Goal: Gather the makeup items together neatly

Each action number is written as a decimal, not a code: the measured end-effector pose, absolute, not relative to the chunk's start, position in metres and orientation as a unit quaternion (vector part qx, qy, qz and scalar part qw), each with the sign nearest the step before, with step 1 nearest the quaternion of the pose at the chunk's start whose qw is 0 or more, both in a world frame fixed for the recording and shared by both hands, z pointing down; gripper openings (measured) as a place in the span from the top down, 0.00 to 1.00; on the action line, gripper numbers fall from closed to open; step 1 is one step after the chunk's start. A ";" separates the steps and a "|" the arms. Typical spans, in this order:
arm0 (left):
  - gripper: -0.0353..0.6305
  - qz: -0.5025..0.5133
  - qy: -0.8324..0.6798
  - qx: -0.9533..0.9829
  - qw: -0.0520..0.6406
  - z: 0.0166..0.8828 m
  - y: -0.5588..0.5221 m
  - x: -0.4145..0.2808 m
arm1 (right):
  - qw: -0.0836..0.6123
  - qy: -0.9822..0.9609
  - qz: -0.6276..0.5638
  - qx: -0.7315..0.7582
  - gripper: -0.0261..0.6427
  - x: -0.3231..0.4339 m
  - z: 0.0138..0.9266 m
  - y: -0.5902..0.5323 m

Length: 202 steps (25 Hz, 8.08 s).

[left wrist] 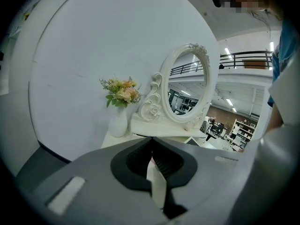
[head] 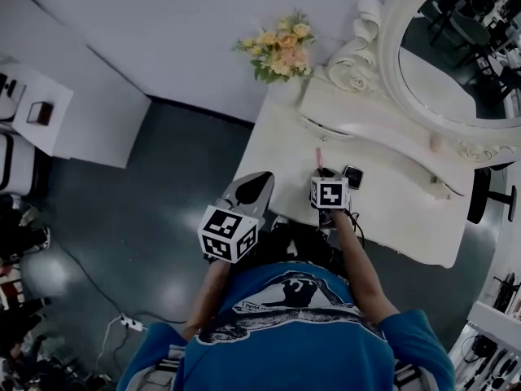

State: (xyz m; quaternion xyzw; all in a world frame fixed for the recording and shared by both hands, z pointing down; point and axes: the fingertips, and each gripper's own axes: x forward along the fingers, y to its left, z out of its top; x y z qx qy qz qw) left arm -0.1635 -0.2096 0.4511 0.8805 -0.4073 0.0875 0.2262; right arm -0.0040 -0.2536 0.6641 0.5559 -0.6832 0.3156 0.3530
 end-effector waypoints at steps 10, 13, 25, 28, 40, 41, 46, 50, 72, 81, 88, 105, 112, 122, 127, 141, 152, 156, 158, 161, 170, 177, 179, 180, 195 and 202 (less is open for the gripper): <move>0.93 0.077 -0.398 0.885 0.229 0.452 -0.214 -0.163 | 0.341 -0.674 0.346 0.557 0.89 -0.003 0.663 -0.242; 0.93 0.078 -0.391 0.889 0.227 0.452 -0.216 -0.158 | 0.326 -0.675 0.354 0.559 0.89 0.002 0.657 -0.238; 0.93 0.095 -0.332 0.912 0.220 0.450 -0.214 -0.090 | 0.253 -0.675 0.366 0.589 0.89 0.063 0.620 -0.217; 0.93 0.100 -0.315 0.918 0.218 0.450 -0.209 -0.065 | 0.241 -0.659 0.375 0.606 0.90 0.094 0.618 -0.203; 0.93 0.127 -0.281 0.929 0.206 0.447 -0.182 0.010 | 0.219 -0.604 0.418 0.643 0.90 0.184 0.639 -0.165; 0.93 0.128 -0.283 0.928 0.206 0.447 -0.182 0.013 | 0.217 -0.601 0.421 0.643 0.89 0.188 0.641 -0.164; 0.93 0.131 -0.296 0.925 0.201 0.444 -0.179 0.023 | 0.214 -0.588 0.433 0.649 0.89 0.204 0.654 -0.162; 0.93 0.135 -0.304 0.922 0.200 0.445 -0.177 0.030 | 0.201 -0.587 0.439 0.649 0.89 0.211 0.659 -0.165; 0.93 0.141 -0.308 0.920 0.196 0.448 -0.167 0.078 | 0.198 -0.659 0.423 0.590 0.69 0.222 0.651 -0.161; 0.93 0.145 -0.289 0.925 0.200 0.452 -0.159 0.110 | 0.195 -0.692 0.362 0.593 0.69 0.274 0.613 -0.182; 0.93 0.147 -0.282 0.927 0.200 0.454 -0.155 0.132 | 0.237 -0.723 0.265 0.592 0.69 0.320 0.574 -0.222; 0.93 0.144 -0.280 0.930 0.191 0.452 -0.156 0.158 | 0.374 -0.745 0.105 0.542 0.69 0.363 0.534 -0.331; 0.93 0.150 -0.287 0.926 0.193 0.454 -0.159 0.156 | 0.453 -0.716 0.059 0.528 0.76 0.370 0.556 -0.339; 0.93 0.154 -0.281 0.927 0.193 0.456 -0.158 0.154 | 0.413 -0.715 0.071 0.560 0.83 0.373 0.551 -0.333; 0.93 0.154 -0.278 0.928 0.193 0.456 -0.156 0.154 | 0.388 -0.725 0.080 0.563 0.83 0.365 0.540 -0.313; 0.93 0.157 -0.257 0.935 0.187 0.456 -0.146 0.163 | 0.320 -0.740 0.173 0.566 0.82 0.329 0.570 -0.212; 0.93 0.160 -0.260 0.934 0.184 0.458 -0.139 0.160 | 0.337 -0.731 0.238 0.543 0.82 0.306 0.628 -0.146; 0.93 0.162 -0.268 0.931 0.185 0.460 -0.138 0.155 | 0.346 -0.730 0.235 0.541 0.81 0.304 0.637 -0.143; 0.93 0.164 -0.274 0.929 0.186 0.461 -0.137 0.152 | 0.351 -0.728 0.235 0.541 0.81 0.304 0.643 -0.145; 0.93 0.165 -0.280 0.927 0.188 0.462 -0.137 0.149 | 0.352 -0.729 0.235 0.538 0.81 0.304 0.650 -0.147; 0.93 0.166 -0.292 0.922 0.193 0.462 -0.142 0.143 | 0.313 -0.725 0.274 0.549 0.69 0.308 0.647 -0.140; 0.93 0.171 -0.286 0.922 0.197 0.463 -0.137 0.148 | 0.224 -0.738 0.280 0.572 0.66 0.302 0.606 -0.139; 0.93 0.169 -0.284 0.923 0.196 0.460 -0.135 0.150 | 0.204 -0.741 0.274 0.578 0.66 0.299 0.595 -0.137; 0.93 0.169 -0.283 0.924 0.194 0.458 -0.134 0.151 | 0.195 -0.743 0.271 0.580 0.67 0.298 0.589 -0.137; 0.93 0.156 -0.290 0.927 0.180 0.443 -0.120 0.124 | 0.085 -0.778 0.242 0.574 0.79 0.250 0.514 -0.122; 0.93 0.149 -0.290 0.929 0.177 0.442 -0.092 0.087 | 0.077 -0.789 0.220 0.568 0.83 0.206 0.491 -0.096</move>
